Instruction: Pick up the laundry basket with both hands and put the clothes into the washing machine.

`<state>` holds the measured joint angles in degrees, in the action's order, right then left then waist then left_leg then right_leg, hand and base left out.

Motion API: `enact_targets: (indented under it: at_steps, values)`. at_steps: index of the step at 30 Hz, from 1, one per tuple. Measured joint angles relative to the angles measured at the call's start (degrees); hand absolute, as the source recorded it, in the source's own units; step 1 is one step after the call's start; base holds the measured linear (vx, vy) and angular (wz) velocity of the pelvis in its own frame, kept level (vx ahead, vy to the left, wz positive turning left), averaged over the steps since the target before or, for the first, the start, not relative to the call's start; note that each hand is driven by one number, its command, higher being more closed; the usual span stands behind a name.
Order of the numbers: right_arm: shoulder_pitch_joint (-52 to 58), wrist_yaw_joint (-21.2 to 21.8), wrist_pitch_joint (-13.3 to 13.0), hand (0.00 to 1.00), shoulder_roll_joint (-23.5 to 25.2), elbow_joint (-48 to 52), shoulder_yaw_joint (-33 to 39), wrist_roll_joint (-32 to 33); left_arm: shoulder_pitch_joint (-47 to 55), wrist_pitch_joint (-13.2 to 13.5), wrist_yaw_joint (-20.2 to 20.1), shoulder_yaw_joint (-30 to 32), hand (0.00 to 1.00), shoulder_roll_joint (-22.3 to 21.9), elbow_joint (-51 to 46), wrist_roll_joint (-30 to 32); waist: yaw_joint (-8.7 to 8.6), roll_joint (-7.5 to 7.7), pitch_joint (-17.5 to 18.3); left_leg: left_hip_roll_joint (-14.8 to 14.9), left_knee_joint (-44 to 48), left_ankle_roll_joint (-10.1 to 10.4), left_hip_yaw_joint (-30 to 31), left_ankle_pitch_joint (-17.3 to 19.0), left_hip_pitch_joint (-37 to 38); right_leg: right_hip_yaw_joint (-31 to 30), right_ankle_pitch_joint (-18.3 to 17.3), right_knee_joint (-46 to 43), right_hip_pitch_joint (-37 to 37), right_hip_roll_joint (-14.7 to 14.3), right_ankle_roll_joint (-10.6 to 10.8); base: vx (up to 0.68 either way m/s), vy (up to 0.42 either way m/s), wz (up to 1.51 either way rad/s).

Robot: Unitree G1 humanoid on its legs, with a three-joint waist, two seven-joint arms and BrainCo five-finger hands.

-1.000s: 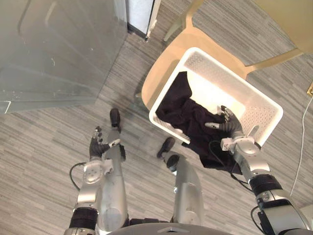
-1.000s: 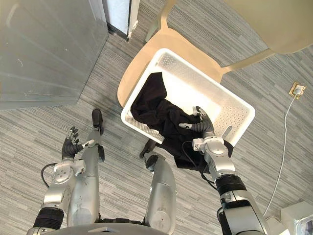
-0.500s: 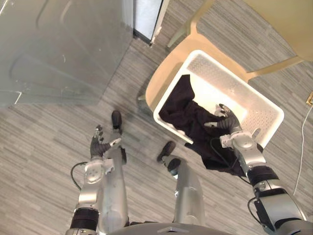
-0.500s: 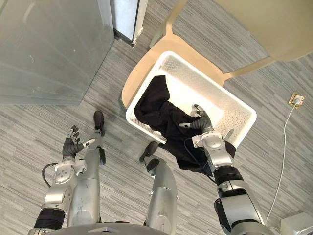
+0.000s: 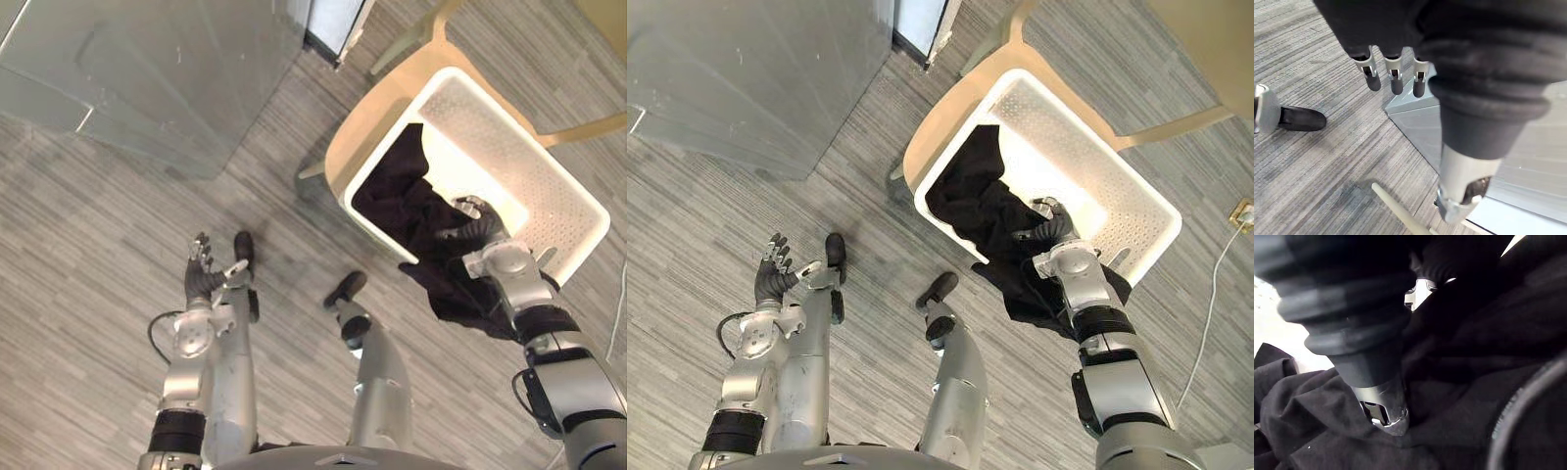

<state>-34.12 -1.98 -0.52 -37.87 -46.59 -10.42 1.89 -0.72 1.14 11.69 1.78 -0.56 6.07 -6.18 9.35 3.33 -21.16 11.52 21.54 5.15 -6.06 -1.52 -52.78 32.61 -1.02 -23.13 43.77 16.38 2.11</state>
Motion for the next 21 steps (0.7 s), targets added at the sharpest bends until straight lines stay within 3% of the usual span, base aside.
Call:
enact_targets:
  at_steps: [9,12,17,19,21]
  values:
    - [-2.0,0.0,-0.5,1.00,1.6,1.2,0.4,1.3,0.3,0.0,0.0,-0.3,0.00,-0.3,0.0,0.0,0.07,0.05,0.0,1.6,-5.1,1.3,-0.1,-3.9,1.7,1.0,0.3,0.7,0.5,-2.0,-1.3,0.00,-0.084,-0.06]
    - [-1.1,-0.8,-0.6,1.00,3.0,3.5,4.7,9.2,0.4,0.0,0.1,-0.2,0.00,-0.5,-0.4,-0.5,0.07,0.24,0.0,1.6,-6.1,1.4,-0.2,-4.0,1.7,1.0,0.3,0.8,1.0,-2.1,-1.3,0.01,-0.056,0.00]
    - [-0.1,-2.9,-1.7,1.00,5.6,11.9,12.2,20.8,0.4,-0.1,0.4,0.3,0.00,-0.6,-1.1,-0.9,-0.10,-0.69,-1.7,1.7,-6.6,1.5,-0.5,-4.2,1.5,1.0,0.5,0.7,2.0,-2.0,-1.4,0.02,-0.056,-0.09]
    - [-0.6,-4.6,-2.4,1.00,7.4,17.4,16.2,27.0,0.4,-0.1,0.6,0.5,0.00,-0.8,-1.3,-1.5,-0.23,-2.43,-3.6,2.0,-6.6,1.2,-1.0,-5.5,1.6,1.1,0.2,0.0,2.1,-2.1,-1.9,0.03,-0.069,-0.07]
    - [-2.2,-5.3,-3.7,1.00,9.2,21.1,18.0,30.5,0.5,-0.1,0.7,1.2,0.00,-1.2,-2.7,-1.5,-0.34,-2.89,-5.3,2.1,-6.6,1.0,-1.5,-5.7,1.7,1.1,-0.2,-0.8,2.6,-1.8,-2.3,0.04,-0.081,-0.04]
